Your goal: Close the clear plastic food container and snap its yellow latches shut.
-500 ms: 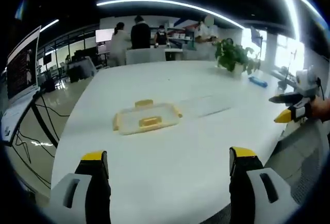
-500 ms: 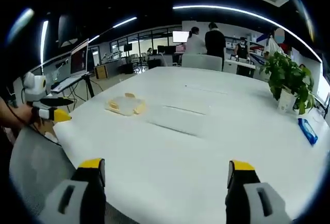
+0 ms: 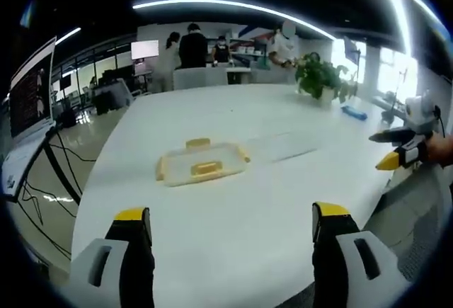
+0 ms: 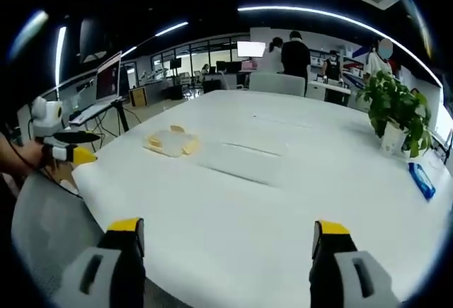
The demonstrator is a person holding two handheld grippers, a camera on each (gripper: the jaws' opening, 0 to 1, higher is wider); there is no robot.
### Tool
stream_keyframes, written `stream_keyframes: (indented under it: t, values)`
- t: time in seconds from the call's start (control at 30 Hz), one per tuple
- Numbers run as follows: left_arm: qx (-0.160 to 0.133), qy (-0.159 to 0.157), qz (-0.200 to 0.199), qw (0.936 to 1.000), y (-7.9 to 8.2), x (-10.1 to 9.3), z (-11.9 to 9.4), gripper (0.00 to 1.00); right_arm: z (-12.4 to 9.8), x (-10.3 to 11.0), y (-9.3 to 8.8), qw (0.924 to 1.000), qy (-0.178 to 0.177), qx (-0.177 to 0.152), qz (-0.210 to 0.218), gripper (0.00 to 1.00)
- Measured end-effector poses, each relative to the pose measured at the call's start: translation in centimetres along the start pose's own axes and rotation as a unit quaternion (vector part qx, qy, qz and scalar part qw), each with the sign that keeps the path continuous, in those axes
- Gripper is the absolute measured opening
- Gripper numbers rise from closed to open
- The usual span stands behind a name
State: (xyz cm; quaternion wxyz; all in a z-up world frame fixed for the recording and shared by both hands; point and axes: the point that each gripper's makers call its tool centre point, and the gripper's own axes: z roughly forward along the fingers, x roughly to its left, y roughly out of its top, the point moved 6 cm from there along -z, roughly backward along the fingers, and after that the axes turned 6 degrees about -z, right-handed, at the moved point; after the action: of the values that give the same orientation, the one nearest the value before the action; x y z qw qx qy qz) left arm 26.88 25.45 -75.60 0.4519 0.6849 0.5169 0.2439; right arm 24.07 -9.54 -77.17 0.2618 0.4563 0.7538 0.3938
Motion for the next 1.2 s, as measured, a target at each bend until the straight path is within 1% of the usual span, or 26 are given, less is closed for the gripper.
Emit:
stream_keyframes:
  t: [0.27,0.33,0.47,0.63,0.67,0.77,0.93,1.0,1.03,1.07,1.1,1.13,1.2]
  values:
    - [0.002,-0.003,-0.001,1.0,-0.1,-0.1,0.1,0.91,0.0,0.0,-0.1,1.0,-0.002,0.004,0.001,1.0]
    - [0.002,-0.003,-0.003,1.0,-0.1,-0.1,0.1,0.91,0.0,0.0,-0.1,1.0,-0.002,0.004,0.0,0.98]
    - [0.001,-0.003,-0.003,1.0,-0.1,-0.1,0.0,0.9,0.1,-0.1,-0.3,0.9999,-0.004,0.012,-0.002,0.98]
    - [0.0,-0.012,-0.005,0.9999,0.0,-0.3,0.0,0.91,0.0,-0.3,-0.2,0.9999,-0.01,0.006,0.001,0.97]
    - [-0.002,-0.015,-0.01,0.9998,0.0,-0.4,-0.1,0.91,-0.1,-0.3,-0.1,0.9999,-0.01,0.004,-0.001,0.97]
    - [-0.008,-0.017,-0.007,0.9998,0.2,-0.5,-0.2,0.91,0.0,-0.2,-0.1,1.0,-0.007,0.003,-0.003,0.98]
    - [-0.01,-0.028,-0.003,0.9996,0.2,-0.8,-0.2,0.9,0.0,-0.1,-0.1,0.9999,-0.008,0.004,-0.007,0.99]
    - [-0.013,-0.036,0.002,0.9993,0.3,-1.0,-0.2,0.89,0.0,-0.1,-0.1,0.9999,-0.01,0.006,-0.007,0.99]
    - [-0.015,-0.045,0.005,0.9989,0.4,-1.2,-0.1,0.91,0.0,-0.2,-0.1,0.9999,-0.01,0.007,-0.006,0.99]
    - [-0.016,-0.045,0.008,0.9988,0.4,-1.3,-0.1,0.94,0.0,-0.2,-0.1,0.9999,-0.01,0.005,-0.005,0.99]
    - [-0.022,-0.051,0.015,0.9983,0.5,-1.5,-0.1,0.96,0.0,-0.1,0.0,1.0,-0.007,0.003,-0.003,0.99]
    - [-0.02,-0.06,0.013,0.9979,0.5,-1.8,-0.1,0.96,0.1,0.1,0.2,0.9999,0.002,-0.007,0.009,1.0]
    - [-0.018,-0.066,0.015,0.9976,0.4,-2.0,-0.2,0.95,0.1,0.2,0.2,0.9999,0.005,-0.006,0.009,1.0]
